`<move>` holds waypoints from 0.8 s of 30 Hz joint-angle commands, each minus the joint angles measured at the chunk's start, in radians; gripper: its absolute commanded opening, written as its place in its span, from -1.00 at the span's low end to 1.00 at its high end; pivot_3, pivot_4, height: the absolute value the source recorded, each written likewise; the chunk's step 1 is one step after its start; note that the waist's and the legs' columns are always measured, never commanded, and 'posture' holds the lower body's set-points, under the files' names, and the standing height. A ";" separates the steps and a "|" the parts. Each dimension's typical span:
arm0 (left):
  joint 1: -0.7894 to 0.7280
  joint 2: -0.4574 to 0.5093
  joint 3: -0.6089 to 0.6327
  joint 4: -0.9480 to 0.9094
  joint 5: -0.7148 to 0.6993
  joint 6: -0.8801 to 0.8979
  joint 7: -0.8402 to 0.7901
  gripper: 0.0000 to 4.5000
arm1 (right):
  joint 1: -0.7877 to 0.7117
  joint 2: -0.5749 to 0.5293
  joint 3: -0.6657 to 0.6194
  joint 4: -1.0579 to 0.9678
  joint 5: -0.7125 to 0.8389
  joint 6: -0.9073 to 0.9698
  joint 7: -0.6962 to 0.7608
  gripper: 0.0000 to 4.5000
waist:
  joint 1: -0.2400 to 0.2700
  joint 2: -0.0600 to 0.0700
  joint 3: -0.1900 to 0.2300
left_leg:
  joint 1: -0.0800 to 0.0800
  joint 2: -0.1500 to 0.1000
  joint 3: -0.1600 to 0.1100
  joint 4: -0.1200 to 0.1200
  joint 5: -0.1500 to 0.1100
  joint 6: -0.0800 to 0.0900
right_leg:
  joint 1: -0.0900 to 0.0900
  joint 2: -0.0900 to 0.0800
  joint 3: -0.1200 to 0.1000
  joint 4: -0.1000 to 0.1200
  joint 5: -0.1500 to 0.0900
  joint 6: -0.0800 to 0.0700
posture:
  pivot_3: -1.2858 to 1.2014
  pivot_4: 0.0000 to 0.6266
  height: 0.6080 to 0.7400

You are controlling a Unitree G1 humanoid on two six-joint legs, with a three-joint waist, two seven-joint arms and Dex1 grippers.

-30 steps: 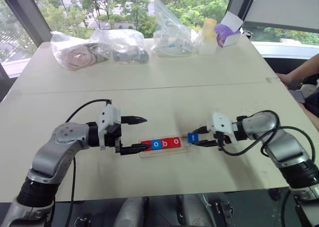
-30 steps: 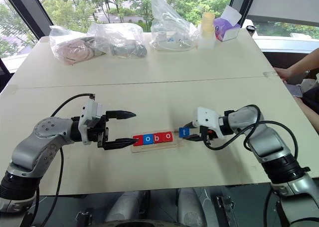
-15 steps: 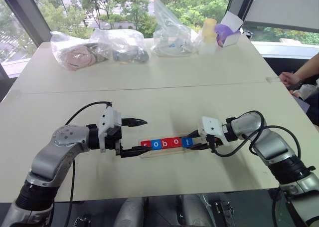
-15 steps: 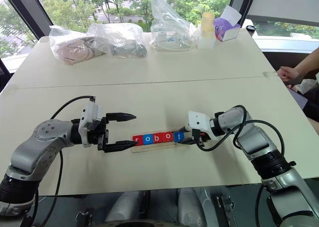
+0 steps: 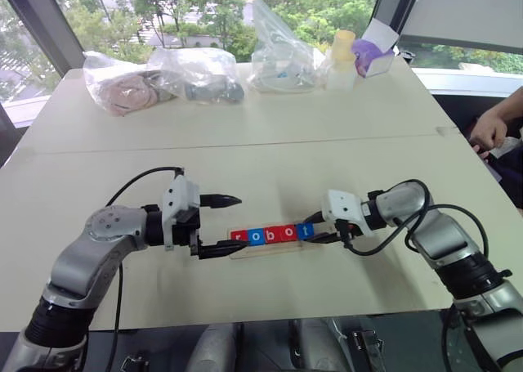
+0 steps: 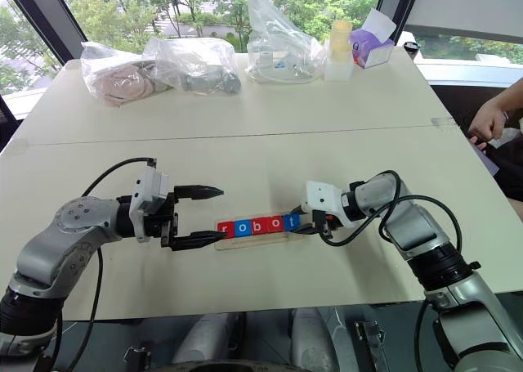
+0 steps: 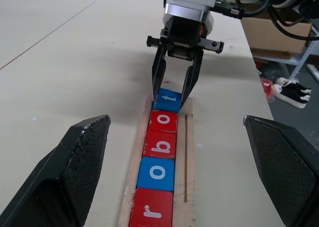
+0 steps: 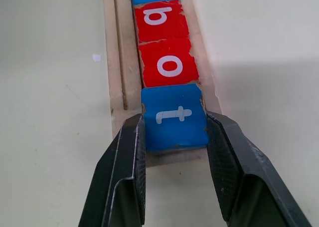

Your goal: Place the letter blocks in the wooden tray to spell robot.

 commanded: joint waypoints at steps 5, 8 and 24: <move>-0.004 0.011 0.023 -0.028 -0.014 -0.003 0.006 1.00 | -0.021 0.016 0.011 -0.004 -0.012 -0.012 0.005 -0.50 | -0.001 0.000 0.000 | 0.000 0.000 0.000 0.000 0.000 0.000 | 0.000 0.000 0.000 0.000 0.000 0.000 | 0.03 -0.52 1.00; -0.005 0.010 0.024 -0.027 -0.014 -0.004 0.009 1.00 | -0.026 0.021 0.011 0.001 -0.016 -0.012 0.006 -0.27 | -0.002 0.000 0.000 | 0.000 0.000 0.000 0.000 0.000 0.000 | 0.000 0.000 0.000 0.000 0.000 0.000 | 0.03 -0.52 1.00; -0.002 0.015 0.021 -0.028 -0.014 0.002 0.013 1.00 | -0.057 -0.042 -0.134 -0.082 0.068 0.141 -0.023 0.97 | 0.001 0.000 0.000 | 0.000 0.000 0.000 0.000 0.000 0.000 | 0.000 0.000 0.000 0.000 0.000 0.000 | 0.03 -0.52 1.00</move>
